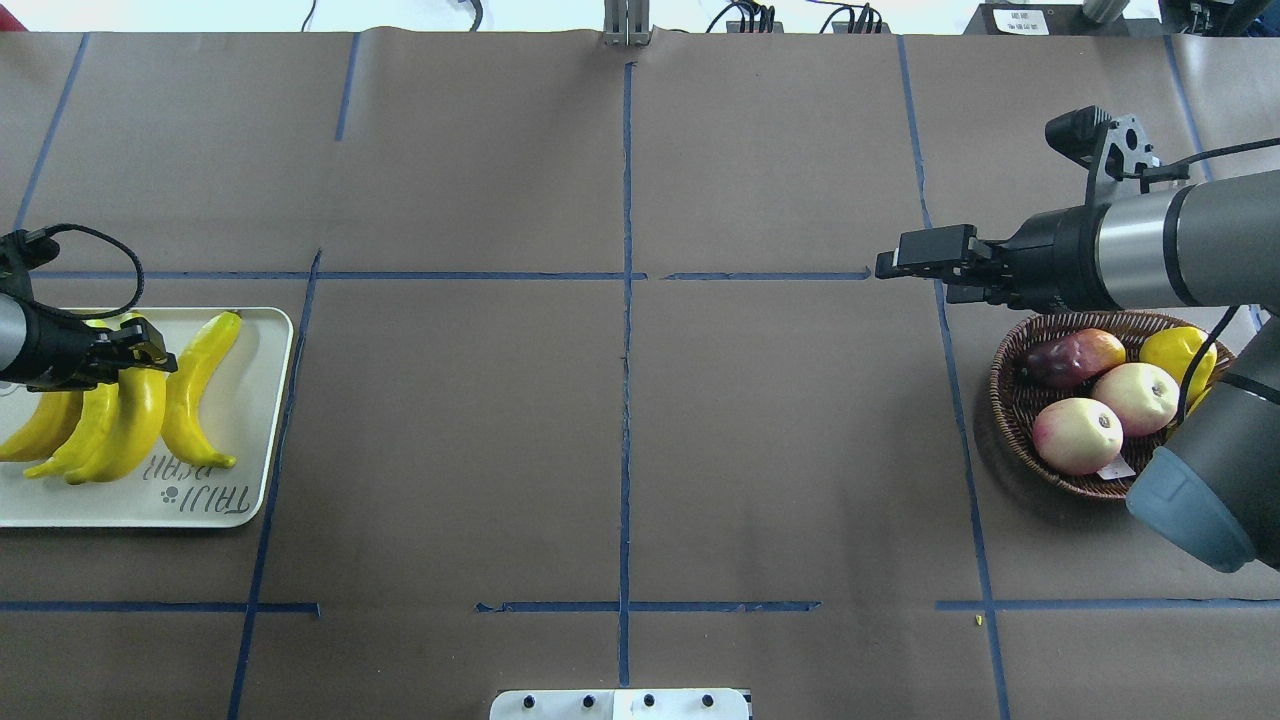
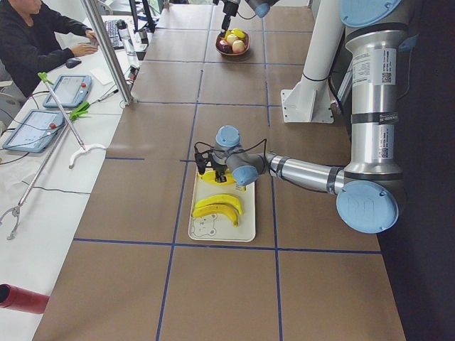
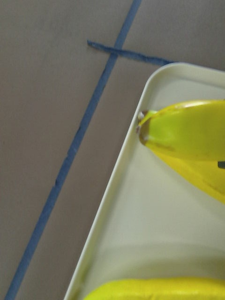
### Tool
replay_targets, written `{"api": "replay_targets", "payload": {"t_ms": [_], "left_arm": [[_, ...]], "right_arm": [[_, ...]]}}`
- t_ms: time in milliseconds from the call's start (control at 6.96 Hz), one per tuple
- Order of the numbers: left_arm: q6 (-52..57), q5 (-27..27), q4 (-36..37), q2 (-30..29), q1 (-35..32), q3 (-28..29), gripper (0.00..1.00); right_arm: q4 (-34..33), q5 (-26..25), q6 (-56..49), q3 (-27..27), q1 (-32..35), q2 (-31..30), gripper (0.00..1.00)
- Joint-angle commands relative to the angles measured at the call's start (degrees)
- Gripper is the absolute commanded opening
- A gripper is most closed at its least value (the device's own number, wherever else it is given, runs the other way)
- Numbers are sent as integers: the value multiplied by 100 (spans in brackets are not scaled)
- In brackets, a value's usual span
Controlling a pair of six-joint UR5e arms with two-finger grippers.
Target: Transfer all bananas from basket to plate
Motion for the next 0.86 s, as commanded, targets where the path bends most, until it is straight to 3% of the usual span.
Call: {"api": "replay_targets", "payload": {"t_ms": [0, 144, 431, 718], "left_arm": [[232, -8, -59, 111, -6, -26, 99], [250, -52, -51, 42, -41, -35, 99], [329, -331, 28, -264, -601, -27, 99], [634, -842, 176, -617, -1392, 87, 99]], "right_arm": [[-79, 157, -161, -22, 247, -92, 100], [-411, 480, -544, -22, 501, -84, 100], [-703, 580, -1317, -31, 784, -354, 100], [-1367, 1516, -2850, -214, 1799, -523, 100]]}}
